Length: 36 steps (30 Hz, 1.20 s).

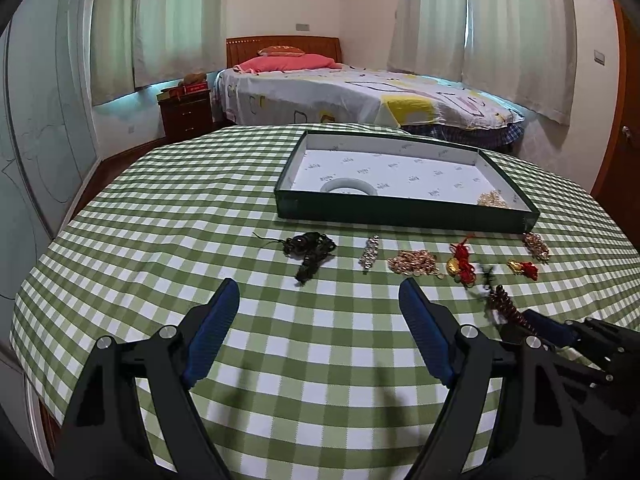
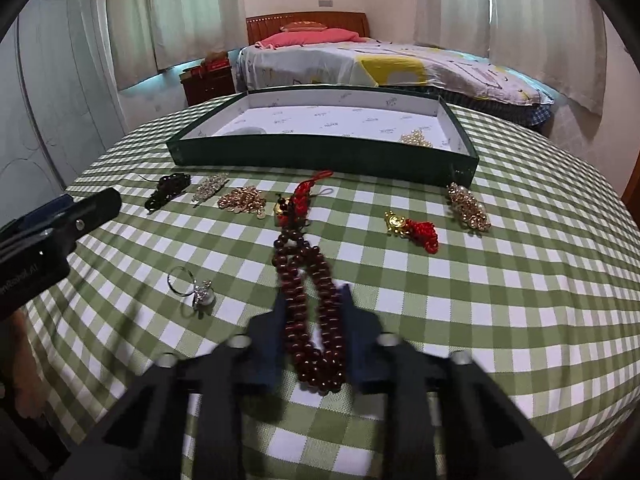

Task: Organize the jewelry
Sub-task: 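Grasp the dark red bead bracelet with the right gripper while the left gripper grasps the silver ring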

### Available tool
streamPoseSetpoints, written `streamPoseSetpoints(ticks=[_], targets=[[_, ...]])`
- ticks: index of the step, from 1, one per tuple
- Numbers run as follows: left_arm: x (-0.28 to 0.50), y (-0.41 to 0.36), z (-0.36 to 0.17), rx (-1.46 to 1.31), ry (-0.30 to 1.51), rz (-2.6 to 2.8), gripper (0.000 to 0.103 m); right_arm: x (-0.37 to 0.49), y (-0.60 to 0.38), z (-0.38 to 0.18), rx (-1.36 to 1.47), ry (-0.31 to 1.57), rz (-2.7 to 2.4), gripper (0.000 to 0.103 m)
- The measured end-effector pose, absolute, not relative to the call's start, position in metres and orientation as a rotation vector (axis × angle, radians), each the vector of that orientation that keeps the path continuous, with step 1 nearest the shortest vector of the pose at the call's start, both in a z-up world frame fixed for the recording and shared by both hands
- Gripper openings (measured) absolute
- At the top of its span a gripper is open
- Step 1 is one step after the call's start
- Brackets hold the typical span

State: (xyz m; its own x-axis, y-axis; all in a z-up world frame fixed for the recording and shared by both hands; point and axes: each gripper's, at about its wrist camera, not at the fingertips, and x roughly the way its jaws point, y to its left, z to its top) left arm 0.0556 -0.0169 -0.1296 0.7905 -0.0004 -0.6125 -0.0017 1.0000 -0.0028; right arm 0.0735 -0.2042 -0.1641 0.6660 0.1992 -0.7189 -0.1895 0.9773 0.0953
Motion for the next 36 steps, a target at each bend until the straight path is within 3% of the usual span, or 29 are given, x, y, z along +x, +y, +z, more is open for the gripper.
streamPoseSetpoints(ticks=[16, 22, 27, 29, 36], targets=[[0.051, -0.073, -0.142, 0.111, 0.684, -0.111, 0.077, 0.067, -0.249, -0.157, 0.133, 0.761, 0.172, 0.012], [0.055, -0.083, -0.155, 0.143, 0.733, -0.129, 0.055, 0.068, -0.253, -0.157, 0.162, 0.749, 0.181, 0.012], [0.053, -0.079, -0.153, 0.120, 0.733, -0.137, 0.045, 0.067, -0.256, -0.159, 0.171, 0.747, 0.185, 0.012], [0.054, -0.077, -0.155, 0.119, 0.743, -0.149, 0.035, 0.067, -0.256, -0.159, 0.171, 0.747, 0.185, 0.012], [0.054, -0.080, -0.160, 0.096, 0.768, -0.216, 0.025, 0.067, -0.256, -0.158, 0.168, 0.747, 0.185, 0.013]])
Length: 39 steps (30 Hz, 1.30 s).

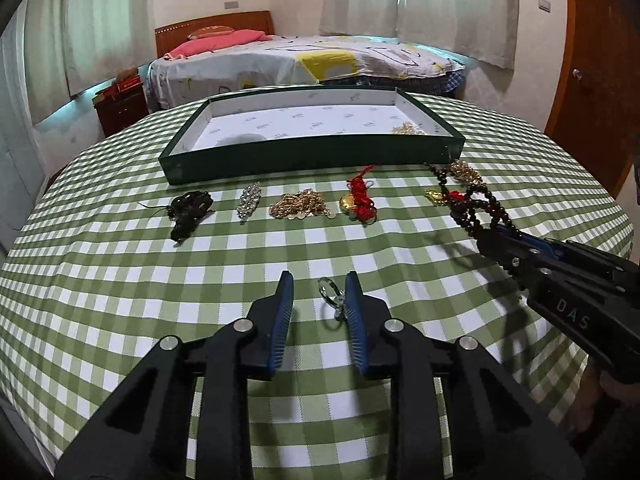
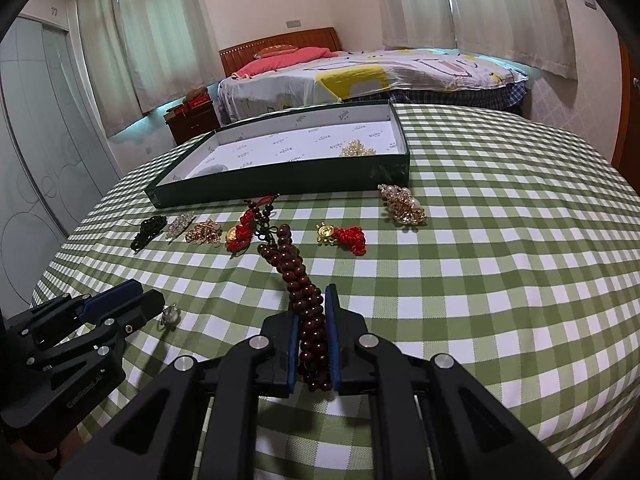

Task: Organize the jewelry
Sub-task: 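Grasp the dark red bead bracelet with the right gripper while the left gripper grasps the silver ring, then lower the ring and bead bracelet into the tray and open both grippers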

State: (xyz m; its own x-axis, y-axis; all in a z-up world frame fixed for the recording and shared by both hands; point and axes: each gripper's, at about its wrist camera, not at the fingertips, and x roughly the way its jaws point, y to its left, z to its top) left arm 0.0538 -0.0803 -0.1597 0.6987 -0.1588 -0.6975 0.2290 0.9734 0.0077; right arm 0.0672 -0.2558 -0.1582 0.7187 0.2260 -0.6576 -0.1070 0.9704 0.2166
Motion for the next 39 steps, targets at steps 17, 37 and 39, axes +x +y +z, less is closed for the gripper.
streamPoseSetpoints(ticks=[17, 37, 39], targets=[[0.052, -0.080, -0.153, 0.081, 0.741, -0.246, 0.004, 0.065, -0.257, -0.157, 0.171, 0.737, 0.182, 0.012], [0.067, -0.065, -0.122, 0.060, 0.638, -0.209, 0.004, 0.071, -0.249, -0.137, 0.168, 0.690, 0.196, 0.012], [0.075, -0.064, -0.116, 0.050, 0.627, -0.209, 0.004, 0.077, -0.248, -0.131, 0.171, 0.679, 0.201, 0.012]])
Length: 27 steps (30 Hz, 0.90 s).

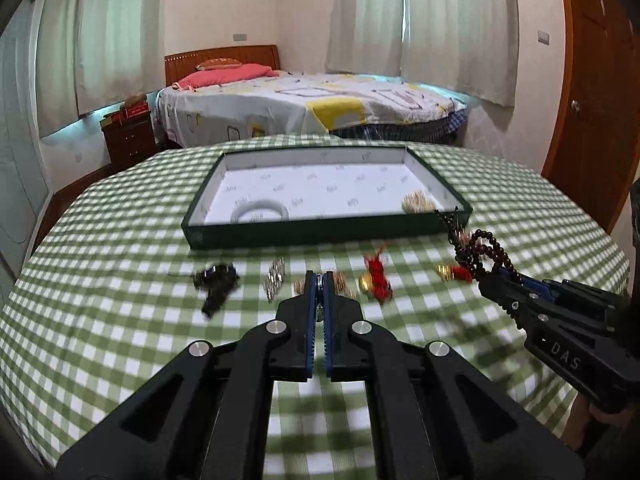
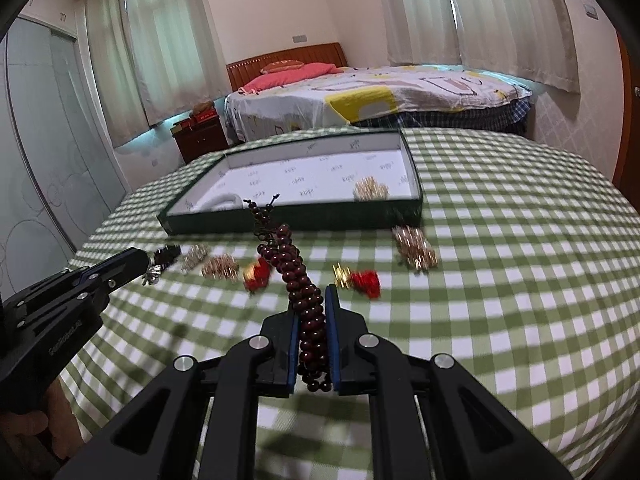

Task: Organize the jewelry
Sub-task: 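Lower the ring and bead bracelet into the tray and open both grippers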

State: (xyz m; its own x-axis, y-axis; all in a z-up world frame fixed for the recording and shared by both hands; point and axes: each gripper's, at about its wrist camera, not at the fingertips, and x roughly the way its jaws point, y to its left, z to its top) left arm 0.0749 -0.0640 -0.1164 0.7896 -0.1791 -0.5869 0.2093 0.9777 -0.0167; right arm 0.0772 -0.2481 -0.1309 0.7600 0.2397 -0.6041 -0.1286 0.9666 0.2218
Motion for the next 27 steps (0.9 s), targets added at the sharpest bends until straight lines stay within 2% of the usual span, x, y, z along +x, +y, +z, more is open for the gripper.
streamPoseSetpoints(ticks=[9, 16, 27], targets=[[0.128, -0.072, -0.098, 0.027, 0.592, -0.225, 0.004, 0.130, -0.250, -0.105, 0.204, 0.640, 0.210, 0.012], [0.190, -0.084, -0.092, 0.023, 0.575, -0.210, 0.004, 0.185, -0.243, -0.107, 0.198, 0.653, 0.215, 0.012], [0.259, -0.088, -0.143, 0.042, 0.760, -0.166, 0.004, 0.232, -0.230, -0.142, 0.149, 0.773, 0.203, 0.012]])
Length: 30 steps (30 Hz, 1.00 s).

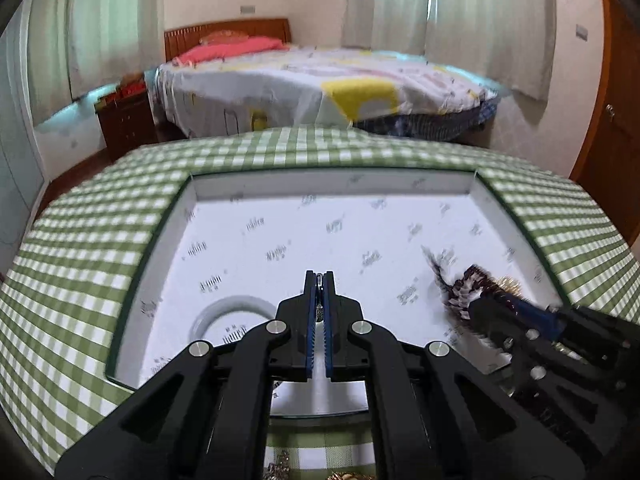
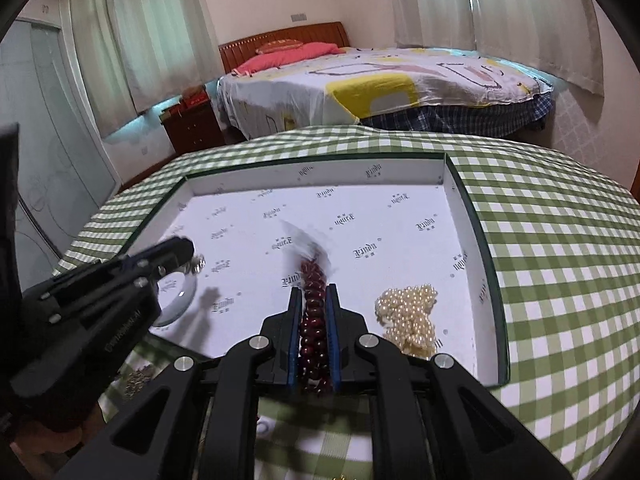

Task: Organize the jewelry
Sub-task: 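Lower the ring and bead bracelet into the tray and open both grippers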

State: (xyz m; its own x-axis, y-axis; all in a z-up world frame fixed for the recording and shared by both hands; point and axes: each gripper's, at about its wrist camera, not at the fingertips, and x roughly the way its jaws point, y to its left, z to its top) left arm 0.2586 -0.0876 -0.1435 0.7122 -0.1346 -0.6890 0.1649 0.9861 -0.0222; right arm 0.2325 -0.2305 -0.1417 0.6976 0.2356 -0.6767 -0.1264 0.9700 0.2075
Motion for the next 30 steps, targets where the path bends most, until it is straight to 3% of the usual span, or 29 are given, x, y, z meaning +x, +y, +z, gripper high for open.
streamPoseSetpoints(ticks=[9, 12, 14, 17, 30], targets=[[0.267, -0.090, -0.159, 0.050, 0.829, -0.176, 0.007, 0.241, -0.230, -0.149, 0.132, 0.805, 0.209, 0.013], [0.268, -0.091, -0.159, 0.055, 0.832, -0.180, 0.019, 0.241, -0.231, -0.151, 0.130, 0.810, 0.213, 0.014], [0.268, -0.091, -0.159, 0.056, 0.828, -0.177, 0.039, 0.242, -0.231, -0.151, 0.132, 0.811, 0.215, 0.021], [0.266, -0.091, -0.156, 0.052, 0.814, -0.178, 0.046, 0.241, -0.232, -0.149, 0.136, 0.802, 0.213, 0.035], [0.242, -0.077, -0.123, 0.010, 0.714, -0.169, 0.070, 0.216, -0.238, -0.117, 0.122, 0.699, 0.192, 0.040]])
